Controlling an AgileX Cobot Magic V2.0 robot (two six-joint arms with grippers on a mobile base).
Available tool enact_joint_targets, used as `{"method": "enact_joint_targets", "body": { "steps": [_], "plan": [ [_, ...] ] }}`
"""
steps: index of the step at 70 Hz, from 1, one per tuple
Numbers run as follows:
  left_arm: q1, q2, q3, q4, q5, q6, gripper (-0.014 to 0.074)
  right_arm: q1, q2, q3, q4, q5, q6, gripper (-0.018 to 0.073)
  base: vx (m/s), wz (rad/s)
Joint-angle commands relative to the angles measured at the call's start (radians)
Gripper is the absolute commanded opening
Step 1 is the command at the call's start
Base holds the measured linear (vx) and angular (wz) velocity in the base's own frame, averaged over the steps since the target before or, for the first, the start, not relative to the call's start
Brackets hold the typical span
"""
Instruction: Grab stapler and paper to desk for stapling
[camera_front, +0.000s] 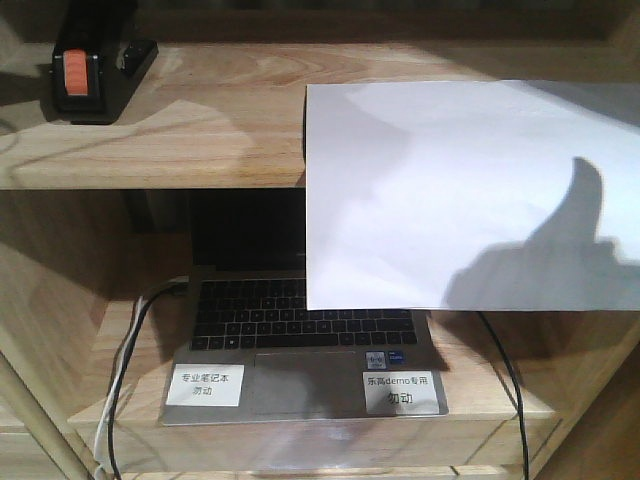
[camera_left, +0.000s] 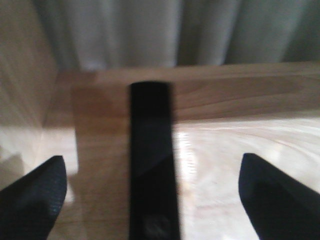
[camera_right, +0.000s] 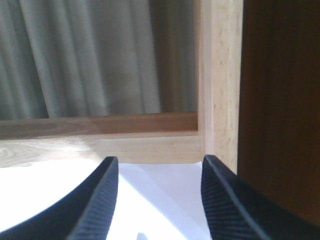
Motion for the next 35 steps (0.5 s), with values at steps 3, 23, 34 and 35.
{"method": "enact_joint_targets", "body": {
  "steps": [3,23,34,35],
  "plan": [
    [0.033,0.0,-0.027,-0.039,-0.095,-0.01,0.0628,-0.004,0.01,-0.03,0.0,-0.07,-0.008,0.0356,0.0,0.0],
    [0.073,0.065,-0.027,-0.055,-0.098,-0.009,0.06,-0.004,0.01,-0.03,0.0,-0.07,-0.008,0.0356,0.0,0.0],
    [0.074,0.078,-0.027,-0.077,-0.098,0.044,0.0571,-0.004,0.01,-0.03,0.0,-0.07,-0.008,0.0356,0.0,0.0],
    [0.074,0.078,-0.027,-0.077,-0.098,0.045,0.0568,-0.004,0.01,-0.03,0.0,-0.07,-0.008,0.0356,0.0,0.0]
  ]
}}
